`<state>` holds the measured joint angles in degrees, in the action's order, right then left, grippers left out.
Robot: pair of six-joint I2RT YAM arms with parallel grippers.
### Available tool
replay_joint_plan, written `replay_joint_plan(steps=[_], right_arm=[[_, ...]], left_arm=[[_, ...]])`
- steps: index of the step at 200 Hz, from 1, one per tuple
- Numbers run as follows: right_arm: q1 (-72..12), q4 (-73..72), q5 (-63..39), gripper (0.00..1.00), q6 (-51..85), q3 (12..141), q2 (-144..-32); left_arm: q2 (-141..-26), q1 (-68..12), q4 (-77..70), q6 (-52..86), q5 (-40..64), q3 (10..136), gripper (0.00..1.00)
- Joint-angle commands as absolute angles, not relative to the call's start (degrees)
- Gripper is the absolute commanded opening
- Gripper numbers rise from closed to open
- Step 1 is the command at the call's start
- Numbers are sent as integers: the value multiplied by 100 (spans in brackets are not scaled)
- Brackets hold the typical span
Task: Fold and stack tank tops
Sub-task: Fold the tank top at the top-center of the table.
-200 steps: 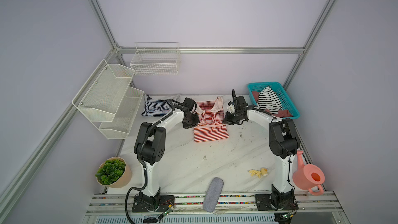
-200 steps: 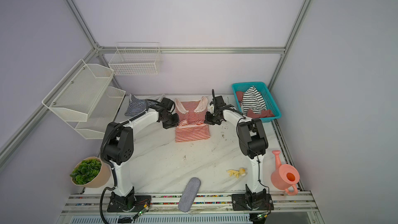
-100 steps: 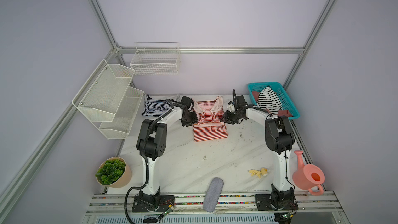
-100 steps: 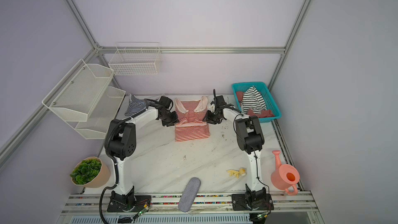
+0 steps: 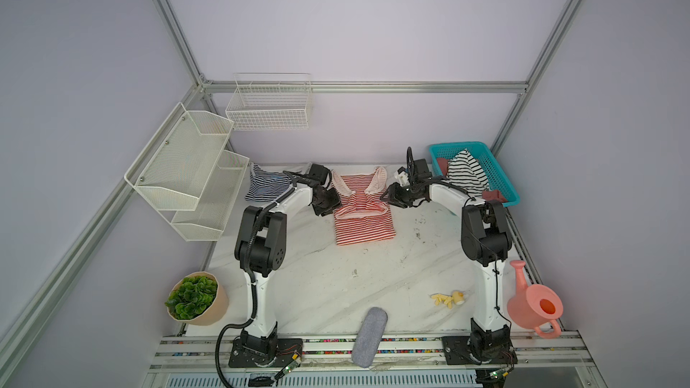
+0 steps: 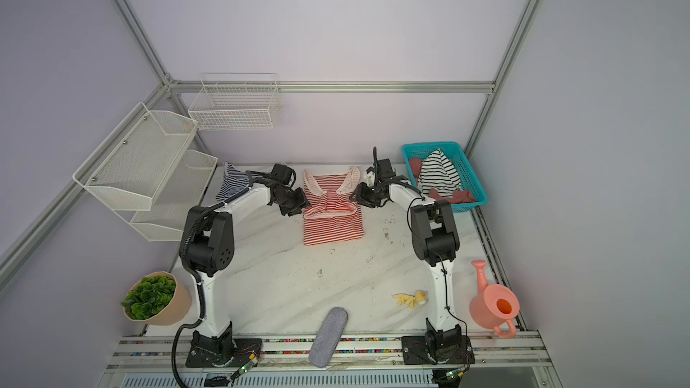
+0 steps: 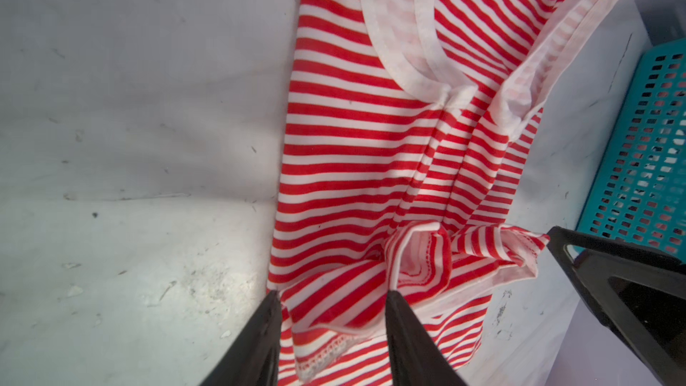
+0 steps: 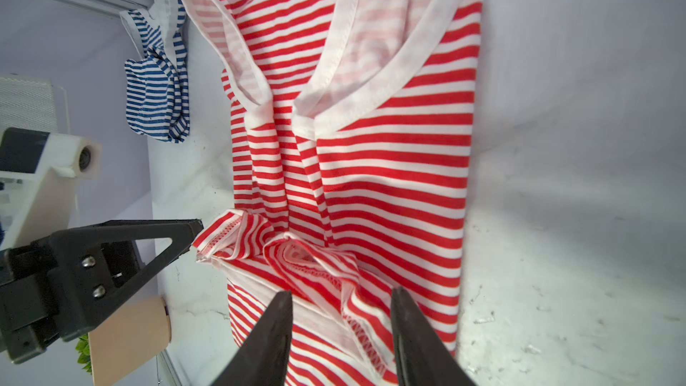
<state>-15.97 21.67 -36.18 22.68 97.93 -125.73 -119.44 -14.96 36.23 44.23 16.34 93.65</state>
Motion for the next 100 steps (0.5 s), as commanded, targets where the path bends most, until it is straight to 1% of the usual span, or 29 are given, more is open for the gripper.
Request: replay_joint_plan(steps=[1, 34, 57, 72, 90, 100], right_arm=[[-1470, 1963, -3844, 47, 2447, 9903, -12807], [-1321, 1766, -3840, 46, 2579, 9812, -12806], [-1215, 1720, -3745, 47, 2588, 9693, -12626], [-1190, 1723, -3641, 47, 2547, 9549, -12427], [-1189, 1744, -3531, 48, 2470, 9275, -12134], [-1192, 1736, -3474, 49, 2428, 9038, -11935]], left_arm=[[-12055, -1348, 3263, 4789, 1945, 9795, 46], [-12223, -1185, 2869, 5217, 2249, 9692, 47], [-12277, -1071, 2758, 5324, 2250, 9676, 48], [-12241, -983, 2727, 5348, 2212, 9669, 53], [-12078, -906, 2738, 5323, 2115, 9634, 54], [-11936, -904, 2817, 5240, 1986, 9568, 57]])
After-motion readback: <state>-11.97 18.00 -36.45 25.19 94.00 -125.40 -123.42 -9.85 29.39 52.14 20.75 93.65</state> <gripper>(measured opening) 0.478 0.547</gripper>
